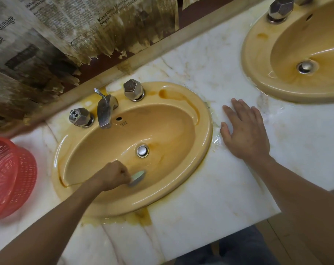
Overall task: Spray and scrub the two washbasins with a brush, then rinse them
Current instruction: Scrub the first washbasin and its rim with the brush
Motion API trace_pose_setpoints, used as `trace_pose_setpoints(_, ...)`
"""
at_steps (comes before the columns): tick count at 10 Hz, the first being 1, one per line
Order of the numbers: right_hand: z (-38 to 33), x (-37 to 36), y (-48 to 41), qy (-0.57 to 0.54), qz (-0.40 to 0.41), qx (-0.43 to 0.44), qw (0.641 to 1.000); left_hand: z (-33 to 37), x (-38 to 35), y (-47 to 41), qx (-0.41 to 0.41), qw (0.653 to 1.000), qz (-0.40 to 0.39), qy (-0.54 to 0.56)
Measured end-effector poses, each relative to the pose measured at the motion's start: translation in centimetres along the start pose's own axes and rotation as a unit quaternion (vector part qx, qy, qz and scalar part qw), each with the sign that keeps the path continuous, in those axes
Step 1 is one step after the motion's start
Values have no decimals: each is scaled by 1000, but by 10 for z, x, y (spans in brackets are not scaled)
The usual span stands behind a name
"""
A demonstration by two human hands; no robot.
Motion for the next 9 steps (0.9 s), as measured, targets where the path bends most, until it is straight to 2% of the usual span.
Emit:
trace_pose_setpoints(1, 0, 1, -1, 1, -9, 1, 1000, -45, 43, 21, 112, 986, 9, -120)
trace_pose_setpoints(2, 0, 2, -2, 1, -16, 0, 1000, -59, 63, 33, 139, 957, 92, -238)
trace_pose_setpoints(3, 0, 1, -1, 0, -14, 0, 1000, -46, 43, 33, 79, 934, 127, -324)
trace_pose_setpoints(4, 0, 0, -1, 1, -10, 2, 1000, -45, 16, 19, 25, 976, 46, -212)
trace_pose_setpoints(5, 0, 0, -1, -3, 0, 3, 1000, -45, 24, 6, 27, 966, 99, -239)
trace_pose_setpoints(6, 0, 0, 0, -4, 8, 4, 1000, -41, 39, -2, 26, 947, 198, -250)
trace_pose_setpoints(7, 0, -1, -1, -4, 6, 3, 1000, -24, 24, -10, 8, 986, 87, -143)
trace_pose_setpoints(8, 1, -1, -1, -3, 2, 4, 1000, -13, 4, -11, -38, 995, -2, -88)
trace_pose_setpoints(9, 0, -1, -1, -2, 4, 4, 1000, -27, 12, -14, 24, 974, 127, -187)
Point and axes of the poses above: each hand's wrist, its own y-axis away from the middle knuckle, its own x-axis out of the back of the hand, z = x × y, the point moved 2 cm from there along -y, towards the middle knuckle, and after that the axes turned 9 degrees about y, right-handed, at the moved point
